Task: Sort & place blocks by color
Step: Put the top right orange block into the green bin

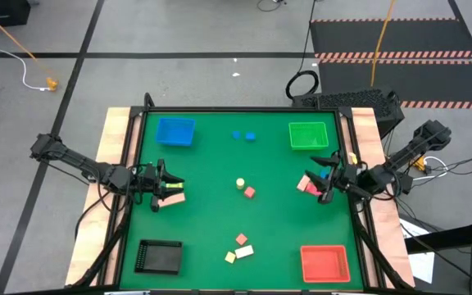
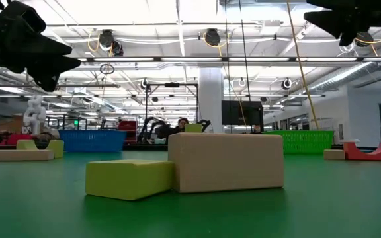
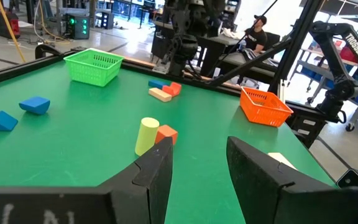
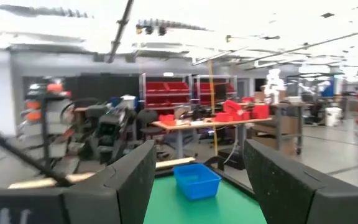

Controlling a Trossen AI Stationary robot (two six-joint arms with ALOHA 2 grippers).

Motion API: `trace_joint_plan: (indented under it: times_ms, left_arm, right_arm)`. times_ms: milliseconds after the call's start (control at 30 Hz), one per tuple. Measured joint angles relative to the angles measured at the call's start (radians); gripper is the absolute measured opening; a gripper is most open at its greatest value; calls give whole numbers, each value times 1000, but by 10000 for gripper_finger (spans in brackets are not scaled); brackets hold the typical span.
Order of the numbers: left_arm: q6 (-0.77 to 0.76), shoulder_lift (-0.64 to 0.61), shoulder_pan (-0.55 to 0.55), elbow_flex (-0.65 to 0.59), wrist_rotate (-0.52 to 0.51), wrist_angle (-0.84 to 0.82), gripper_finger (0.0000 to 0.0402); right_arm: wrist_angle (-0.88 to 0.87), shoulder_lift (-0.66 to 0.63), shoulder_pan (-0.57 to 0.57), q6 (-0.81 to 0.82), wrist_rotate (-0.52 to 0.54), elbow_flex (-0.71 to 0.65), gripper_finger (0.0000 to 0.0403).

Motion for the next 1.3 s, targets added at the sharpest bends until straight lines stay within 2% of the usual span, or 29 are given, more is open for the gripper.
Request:
trace_joint_plan:
  times_ms: [200, 500, 700, 867, 967, 1067, 1300]
  left_arm:
    - [0, 0, 0, 0, 0, 0, 152]
    - [0, 0, 0, 0, 0, 0, 152]
    - [0, 0, 0, 0, 0, 0, 152]
    - [0, 0, 0, 0, 0, 0, 152]
    - [0, 0, 0, 0, 0, 0, 152]
    - [0, 0, 0, 0, 0, 0, 152]
    - [0, 0, 0, 0, 0, 0, 152]
  right_arm:
    - [-85, 0, -77, 35, 2, 52, 233]
    - [-414, 0, -194, 92, 9, 198, 233]
    - [-821, 2, -244, 292, 169, 353, 233]
    - [-1081, 5, -283, 566, 179, 409, 233]
    - [-1194, 5, -318, 730, 93, 411, 233]
    - [-1245, 21, -375, 825, -55, 410, 233]
    - [-1041, 91, -487, 627, -368, 410, 233]
